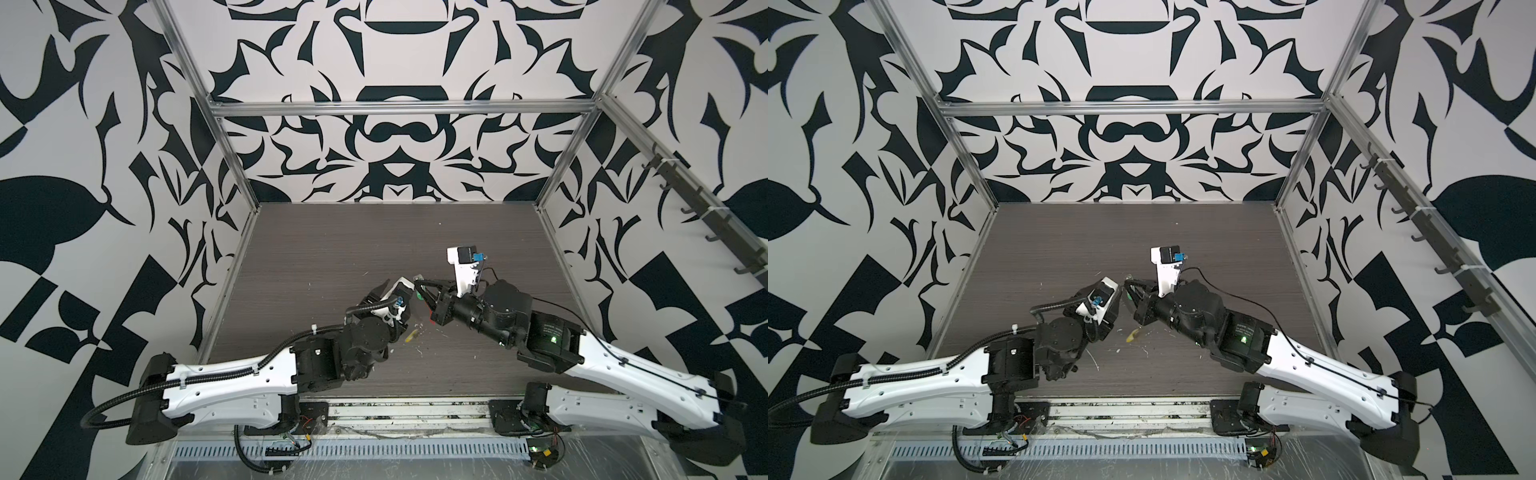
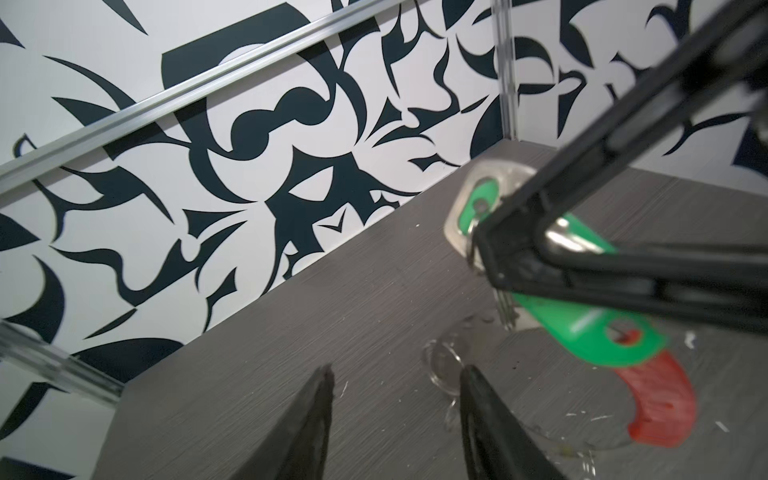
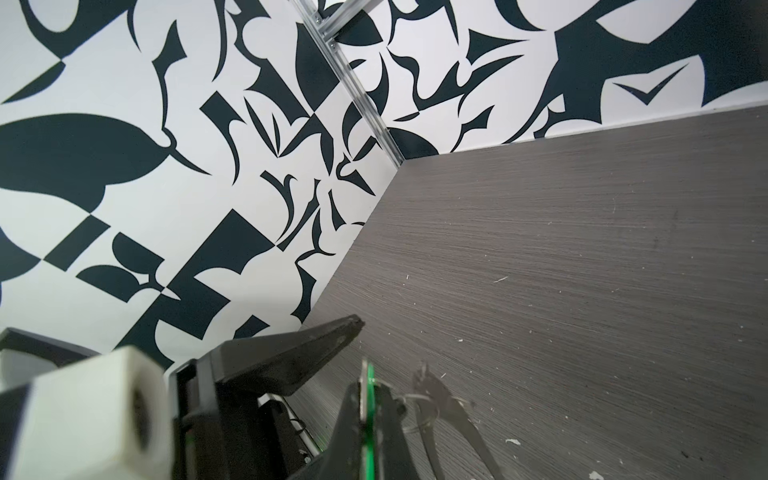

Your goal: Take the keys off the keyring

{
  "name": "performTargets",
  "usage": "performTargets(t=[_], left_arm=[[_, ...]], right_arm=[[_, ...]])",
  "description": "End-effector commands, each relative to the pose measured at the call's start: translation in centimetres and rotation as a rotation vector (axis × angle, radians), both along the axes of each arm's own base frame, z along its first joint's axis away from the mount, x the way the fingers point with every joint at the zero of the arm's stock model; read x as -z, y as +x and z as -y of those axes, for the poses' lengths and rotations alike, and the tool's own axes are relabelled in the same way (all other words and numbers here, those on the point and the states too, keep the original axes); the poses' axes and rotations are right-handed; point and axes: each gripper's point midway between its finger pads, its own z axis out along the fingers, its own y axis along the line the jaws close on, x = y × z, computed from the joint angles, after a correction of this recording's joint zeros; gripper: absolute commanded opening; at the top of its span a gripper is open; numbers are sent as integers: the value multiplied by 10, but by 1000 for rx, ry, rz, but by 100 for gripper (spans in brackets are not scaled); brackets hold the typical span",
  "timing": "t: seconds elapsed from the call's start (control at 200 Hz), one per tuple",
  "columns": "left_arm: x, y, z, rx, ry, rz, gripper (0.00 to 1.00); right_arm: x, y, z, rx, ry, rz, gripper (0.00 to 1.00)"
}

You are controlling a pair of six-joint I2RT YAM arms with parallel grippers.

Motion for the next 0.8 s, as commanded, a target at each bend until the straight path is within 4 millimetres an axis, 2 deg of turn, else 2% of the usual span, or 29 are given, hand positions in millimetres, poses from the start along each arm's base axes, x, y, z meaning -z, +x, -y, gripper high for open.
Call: performTargets(t=[0.0, 0.085, 0.175, 0.315, 0.42, 0.545, 0.705, 0.795], left_arm=[[-18, -15, -1, 118, -142, 0, 53], [-23, -24, -3, 188, -203, 9, 50], [-25, -37, 0, 281, -232, 9, 40], [-22, -43, 4, 327, -200, 6, 45], [-16, -41, 6, 316, -153, 21, 48], [-17, -40, 7, 314, -134, 41, 43], [-20, -32, 6, 264, -108, 72, 46], [-18, -28, 7, 236, -84, 82, 42]], right_arm=[[-21, 6, -1, 48, 130, -10, 0], [-22, 8, -3, 54, 172, -35, 0], [-22, 9, -4, 68, 208, -58, 0], [-24, 9, -7, 71, 238, -74, 0], [-24, 7, -12, 58, 246, -86, 0], [-24, 6, -14, 60, 266, -96, 0], [-26, 2, -20, 47, 273, -97, 0], [-26, 1, -22, 43, 274, -97, 0]])
